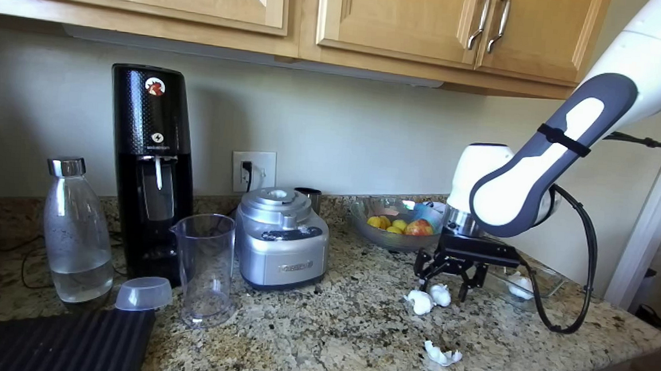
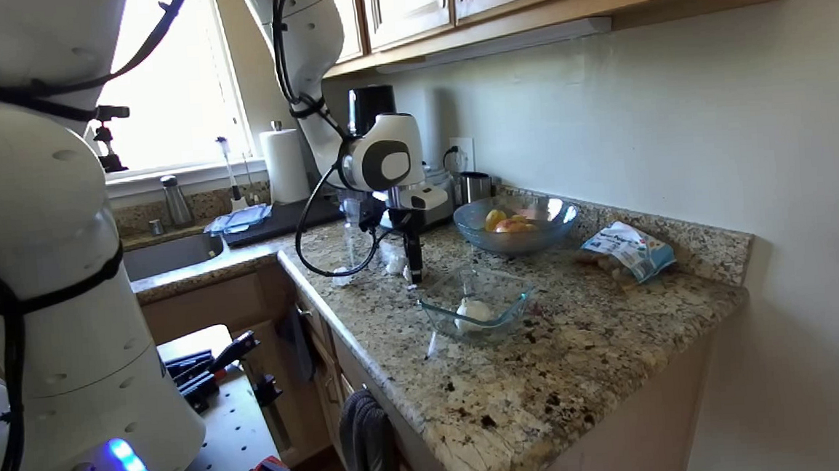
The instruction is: Put the bulbs of garlic on the counter in the clear container
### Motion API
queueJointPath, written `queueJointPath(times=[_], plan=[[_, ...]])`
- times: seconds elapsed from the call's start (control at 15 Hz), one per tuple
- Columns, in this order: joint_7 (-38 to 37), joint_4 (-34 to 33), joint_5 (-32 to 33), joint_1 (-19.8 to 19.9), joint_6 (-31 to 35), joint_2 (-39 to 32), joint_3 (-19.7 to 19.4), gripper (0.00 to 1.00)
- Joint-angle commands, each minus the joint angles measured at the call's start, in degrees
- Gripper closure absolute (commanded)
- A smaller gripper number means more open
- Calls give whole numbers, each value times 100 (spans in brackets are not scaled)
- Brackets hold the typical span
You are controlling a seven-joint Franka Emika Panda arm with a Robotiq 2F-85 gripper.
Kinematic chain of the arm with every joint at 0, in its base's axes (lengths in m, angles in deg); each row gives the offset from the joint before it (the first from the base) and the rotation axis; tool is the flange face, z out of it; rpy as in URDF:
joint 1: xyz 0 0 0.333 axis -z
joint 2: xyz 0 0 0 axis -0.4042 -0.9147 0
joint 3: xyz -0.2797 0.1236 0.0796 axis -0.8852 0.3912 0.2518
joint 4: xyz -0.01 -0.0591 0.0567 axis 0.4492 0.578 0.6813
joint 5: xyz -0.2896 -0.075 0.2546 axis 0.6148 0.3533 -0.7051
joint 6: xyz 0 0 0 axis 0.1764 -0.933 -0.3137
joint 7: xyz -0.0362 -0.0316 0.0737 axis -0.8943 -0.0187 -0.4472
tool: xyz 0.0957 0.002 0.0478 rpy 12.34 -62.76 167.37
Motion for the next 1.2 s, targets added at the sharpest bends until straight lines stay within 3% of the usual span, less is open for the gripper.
queueJointPath(times=[0.0, 0.4, 0.87, 1.13], plan=[[137, 9, 0, -89, 161, -41, -125, 40], [215, 4, -79, -38, 103, -56, -107, 79], [362, 337, -282, 172, -280, 727, -10, 82], [181, 532, -183, 212, -344, 1326, -238, 82]])
